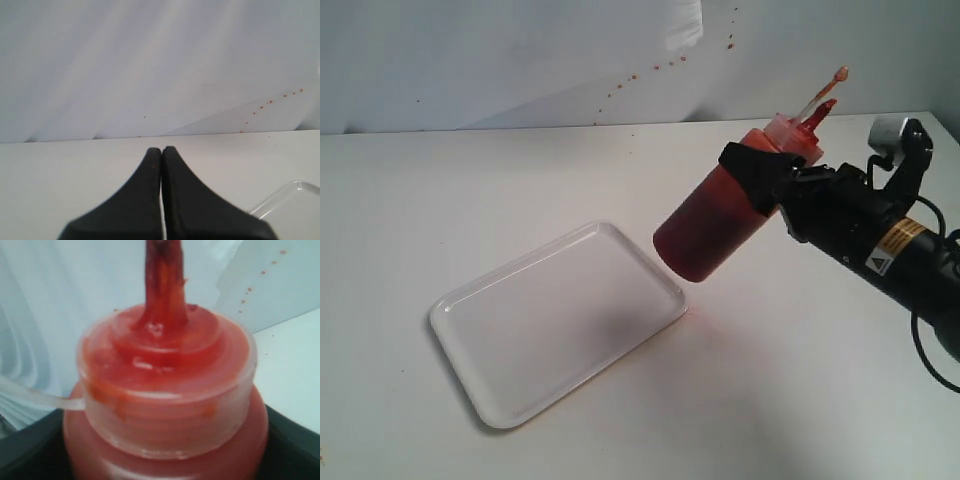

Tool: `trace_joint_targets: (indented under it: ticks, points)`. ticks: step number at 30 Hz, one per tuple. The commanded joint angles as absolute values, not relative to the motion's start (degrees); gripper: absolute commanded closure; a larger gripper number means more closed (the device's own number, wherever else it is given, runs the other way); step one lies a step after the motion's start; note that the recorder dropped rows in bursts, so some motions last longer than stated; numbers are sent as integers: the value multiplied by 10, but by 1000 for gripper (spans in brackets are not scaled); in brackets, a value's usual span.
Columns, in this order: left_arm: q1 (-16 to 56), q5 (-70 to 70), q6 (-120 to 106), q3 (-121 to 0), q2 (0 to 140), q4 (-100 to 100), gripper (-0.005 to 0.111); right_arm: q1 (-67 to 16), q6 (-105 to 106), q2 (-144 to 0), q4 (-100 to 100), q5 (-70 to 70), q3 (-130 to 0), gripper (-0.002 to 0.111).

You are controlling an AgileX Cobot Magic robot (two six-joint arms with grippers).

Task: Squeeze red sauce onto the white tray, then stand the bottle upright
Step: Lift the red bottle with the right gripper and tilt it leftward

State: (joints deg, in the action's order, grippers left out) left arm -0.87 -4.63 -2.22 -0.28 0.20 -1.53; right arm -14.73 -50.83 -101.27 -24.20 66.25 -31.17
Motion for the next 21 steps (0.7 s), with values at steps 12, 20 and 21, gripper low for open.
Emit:
trace_joint_targets:
  ticks: [12, 20, 21]
  points:
    - [-6, -44, -18, 0, 0, -20, 107, -236, -645, -1004, -105, 700, -330, 108]
    - [-6, 84, 47, 0, 0, -43, 107, -236, -685, -1004, -178, 700, -419, 108]
    - [-6, 106, 66, 0, 0, -43, 107, -236, -693, -1004, -181, 693, -424, 108]
